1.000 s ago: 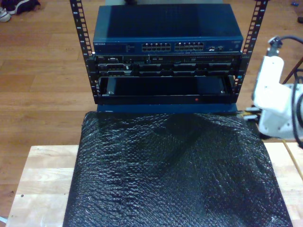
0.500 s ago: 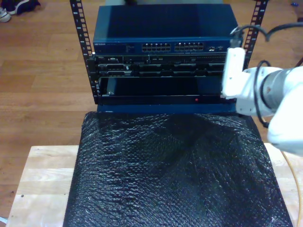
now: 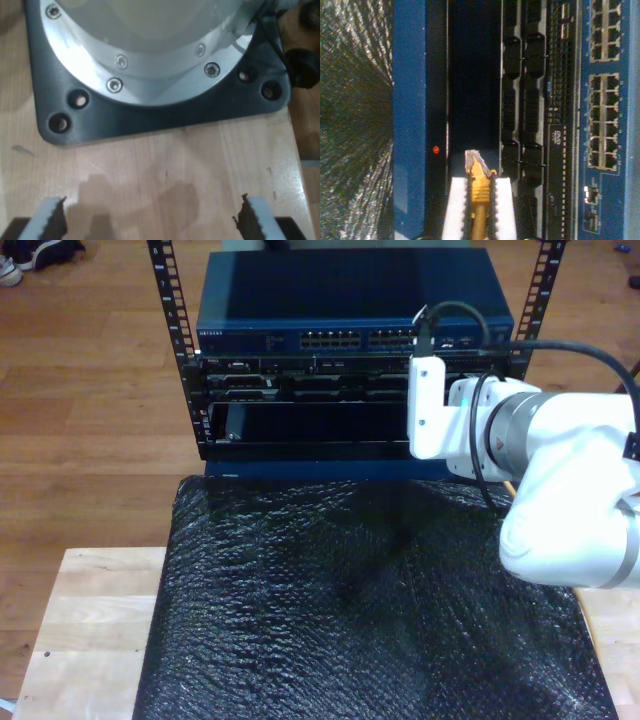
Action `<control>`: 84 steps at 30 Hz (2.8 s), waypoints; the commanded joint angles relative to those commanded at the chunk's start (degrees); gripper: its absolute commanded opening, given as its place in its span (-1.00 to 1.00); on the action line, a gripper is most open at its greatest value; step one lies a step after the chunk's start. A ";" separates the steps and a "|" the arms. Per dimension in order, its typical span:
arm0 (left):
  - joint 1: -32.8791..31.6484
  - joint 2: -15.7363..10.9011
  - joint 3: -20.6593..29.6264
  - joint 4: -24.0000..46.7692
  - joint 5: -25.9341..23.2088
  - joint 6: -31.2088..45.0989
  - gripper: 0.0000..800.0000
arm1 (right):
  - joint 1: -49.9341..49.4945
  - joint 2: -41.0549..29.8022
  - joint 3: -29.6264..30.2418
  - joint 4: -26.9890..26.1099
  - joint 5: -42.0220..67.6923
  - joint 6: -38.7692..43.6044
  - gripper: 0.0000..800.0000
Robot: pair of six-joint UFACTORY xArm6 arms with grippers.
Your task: Grab the cable and plug it in
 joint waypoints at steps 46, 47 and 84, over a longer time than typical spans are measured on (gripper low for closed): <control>0.00 0.00 0.00 -0.09 0.00 0.00 1.00 | 4.40 23.82 -11.60 -7.65 -35.25 -0.88 -1.00; 0.00 0.00 0.00 -0.09 0.00 0.00 1.00 | 3.87 24.53 -12.31 -7.65 -35.25 -0.88 -1.00; 0.00 0.00 0.00 -0.09 0.00 0.00 1.00 | 0.62 32.97 -13.19 -4.22 -53.27 -0.62 -1.00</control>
